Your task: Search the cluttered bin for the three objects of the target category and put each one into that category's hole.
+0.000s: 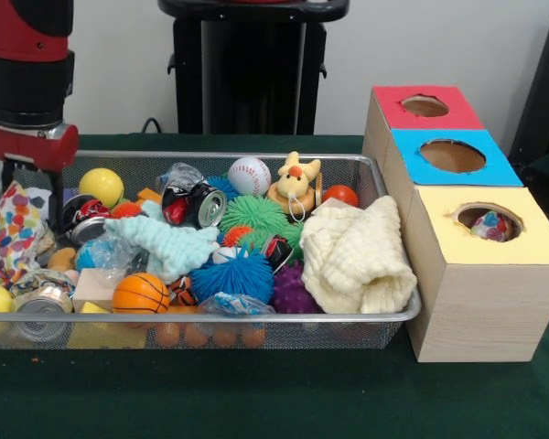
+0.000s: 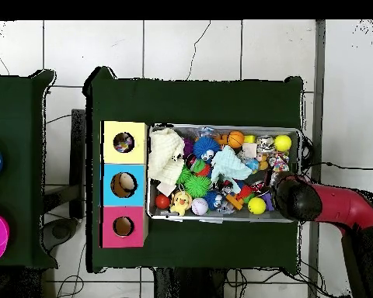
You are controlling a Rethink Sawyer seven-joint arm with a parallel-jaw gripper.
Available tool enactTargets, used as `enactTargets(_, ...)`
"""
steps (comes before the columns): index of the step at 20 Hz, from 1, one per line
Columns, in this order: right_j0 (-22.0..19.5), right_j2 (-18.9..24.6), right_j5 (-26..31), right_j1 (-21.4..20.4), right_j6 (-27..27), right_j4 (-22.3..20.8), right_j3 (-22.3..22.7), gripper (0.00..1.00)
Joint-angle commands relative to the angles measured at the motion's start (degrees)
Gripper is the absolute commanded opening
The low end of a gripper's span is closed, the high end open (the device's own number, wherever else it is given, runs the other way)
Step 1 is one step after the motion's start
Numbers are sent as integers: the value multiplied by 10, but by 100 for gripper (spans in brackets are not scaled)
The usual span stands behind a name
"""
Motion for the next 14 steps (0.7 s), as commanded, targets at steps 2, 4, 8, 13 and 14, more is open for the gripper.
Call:
enactTargets(2, 0, 13, -20, 44, -39, -34, -41, 100)
enactTargets(4, -3, 17, -22, 50, -45, -36, -50, 100)
enactTargets(8, -5, 22, -21, 51, -53, -36, -59, 100)
enactTargets(13, -4, 22, -13, 46, -60, -34, -66, 100)
enactTargets(14, -4, 22, -10, 46, -62, -32, -67, 100)
